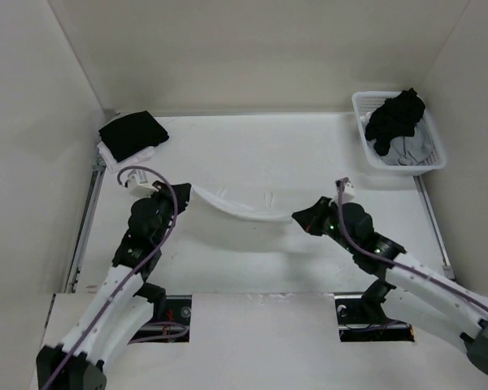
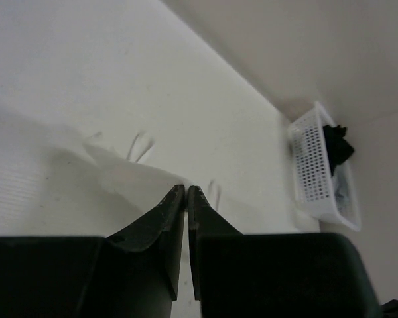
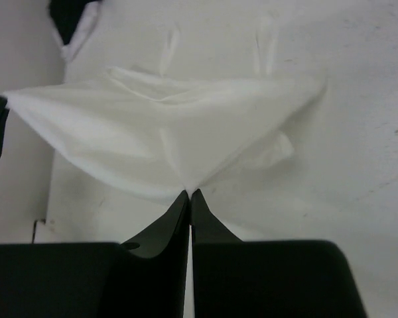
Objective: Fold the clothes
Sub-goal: Fold the tank top
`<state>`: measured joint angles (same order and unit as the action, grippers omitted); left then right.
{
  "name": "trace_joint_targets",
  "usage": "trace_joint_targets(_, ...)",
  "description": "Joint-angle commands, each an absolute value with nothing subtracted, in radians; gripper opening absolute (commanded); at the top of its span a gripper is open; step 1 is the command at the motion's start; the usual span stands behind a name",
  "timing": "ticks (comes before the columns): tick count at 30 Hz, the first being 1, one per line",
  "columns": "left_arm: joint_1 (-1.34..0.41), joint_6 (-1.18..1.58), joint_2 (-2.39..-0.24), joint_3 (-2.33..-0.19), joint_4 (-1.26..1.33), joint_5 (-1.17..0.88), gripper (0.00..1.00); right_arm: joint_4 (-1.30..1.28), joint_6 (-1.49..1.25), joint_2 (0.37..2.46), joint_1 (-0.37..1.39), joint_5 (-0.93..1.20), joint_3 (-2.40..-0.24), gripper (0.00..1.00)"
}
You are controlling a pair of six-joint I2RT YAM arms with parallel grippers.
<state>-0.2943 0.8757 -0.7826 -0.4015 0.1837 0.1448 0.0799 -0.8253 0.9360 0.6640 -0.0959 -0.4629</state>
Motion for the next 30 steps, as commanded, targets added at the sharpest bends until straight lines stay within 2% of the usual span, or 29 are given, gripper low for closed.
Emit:
trace_joint_targets(1, -0.327, 0.819, -0.567, -0.494, -0.104, 0.208, 0.05, -0.232, -0.808, 0.706, 0.766, -0.215, -0.515, 0.05)
trace_joint_targets(5, -0.360, 0.804, -0.388, -0.593, -0.335, 0.238, 0.05, -0.469, -0.848, 0.539, 0.921, -0.291, -0.610, 0.06)
trace_joint_targets(9, -0.378, 0.828, -0.327, -0.612, -0.451, 0.236, 0.05, -0.537, -0.909, 0.517, 1.048, -0.340, -0.644, 0.06)
trace_joint_targets(11, -0.380, 0.831, -0.330, -0.580, -0.459, 0.241, 0.05, -0.517, -0.913, 0.546, 1.073, -0.347, -0.629, 0.07)
trace_joint_targets(14, -0.358, 0.822, -0.409, -0.528, -0.399, 0.236, 0.05, -0.409, -0.870, 0.658, 0.975, -0.280, -0.585, 0.07)
trace_joint_targets(17, -0.320, 0.807, -0.568, -0.476, -0.235, 0.224, 0.06, -0.212, -0.801, 0.806, 0.804, -0.134, -0.552, 0.06)
trace_joint_targets(21, -0.271, 0.805, -0.887, -0.474, 0.053, 0.173, 0.06, -0.016, -0.740, 1.072, 0.609, -0.006, -0.603, 0.06)
trace_joint_targets(26, -0.251, 0.827, -1.271, -0.613, 0.280, 0.158, 0.06, 0.075, -0.689, 1.415, 0.473, 0.046, -0.787, 0.07)
trace_joint_targets(30, -0.234, 0.841, -1.489, -0.738, 0.340, 0.146, 0.06, 0.106, -0.687, 1.609, 0.407, 0.081, -0.914, 0.07)
